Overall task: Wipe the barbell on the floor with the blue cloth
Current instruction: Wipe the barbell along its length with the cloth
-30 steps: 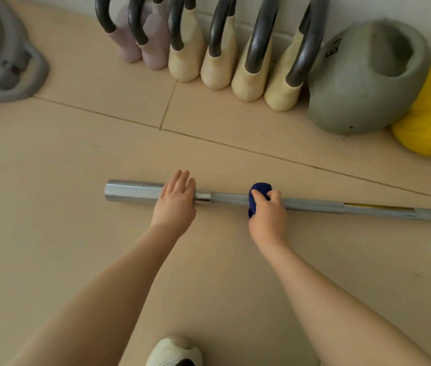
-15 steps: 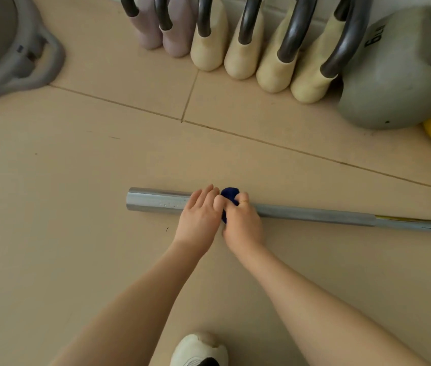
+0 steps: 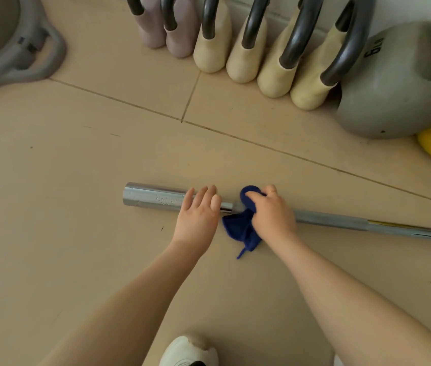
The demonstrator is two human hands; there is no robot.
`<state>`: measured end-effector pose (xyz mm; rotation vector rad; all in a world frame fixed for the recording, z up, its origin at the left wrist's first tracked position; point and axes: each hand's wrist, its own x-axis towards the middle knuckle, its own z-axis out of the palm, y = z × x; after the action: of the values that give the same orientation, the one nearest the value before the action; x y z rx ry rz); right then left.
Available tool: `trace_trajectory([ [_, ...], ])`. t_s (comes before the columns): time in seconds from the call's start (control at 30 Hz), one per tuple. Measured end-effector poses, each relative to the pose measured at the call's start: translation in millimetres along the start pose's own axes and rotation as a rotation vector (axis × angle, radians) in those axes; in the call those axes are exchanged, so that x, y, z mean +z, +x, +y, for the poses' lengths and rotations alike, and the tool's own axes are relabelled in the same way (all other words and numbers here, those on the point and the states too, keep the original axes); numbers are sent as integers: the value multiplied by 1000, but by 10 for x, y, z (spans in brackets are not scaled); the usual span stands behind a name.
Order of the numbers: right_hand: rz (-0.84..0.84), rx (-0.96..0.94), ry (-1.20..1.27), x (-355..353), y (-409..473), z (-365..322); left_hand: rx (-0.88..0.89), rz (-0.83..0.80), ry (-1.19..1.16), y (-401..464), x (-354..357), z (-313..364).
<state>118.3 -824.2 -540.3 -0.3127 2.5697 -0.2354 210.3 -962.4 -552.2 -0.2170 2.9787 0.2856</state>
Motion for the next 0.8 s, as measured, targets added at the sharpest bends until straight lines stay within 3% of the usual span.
trace_trajectory([
  [0.07,55,133,-82,-119,87,209,-45,10,-19,17,46,-1],
  [0.13,62,135,-150,-167,51,253,-91,-52,-61,57,11,5],
  [0.27,8,6,-38,-102,-101,97,-114,-137,0,133,-40,84],
  [0.4,-57,-113,-70,-189,-10,423,-79,-198,-21,175,-88,158],
  [0.5,31,37,-85,-299,28,789,-32,-331,-53,194,-64,160],
  [0.57,49,135,-23,-287,-37,772,14,-318,-9,175,-63,161],
  [0.63,8,78,16,-228,-156,522,40,-286,-3,175,-58,173],
  [0.73,-119,-166,-1,-69,-293,161,40,-247,16,218,-82,179],
  [0.8,-136,-177,-64,-54,-264,156,55,-271,43,200,-102,160],
])
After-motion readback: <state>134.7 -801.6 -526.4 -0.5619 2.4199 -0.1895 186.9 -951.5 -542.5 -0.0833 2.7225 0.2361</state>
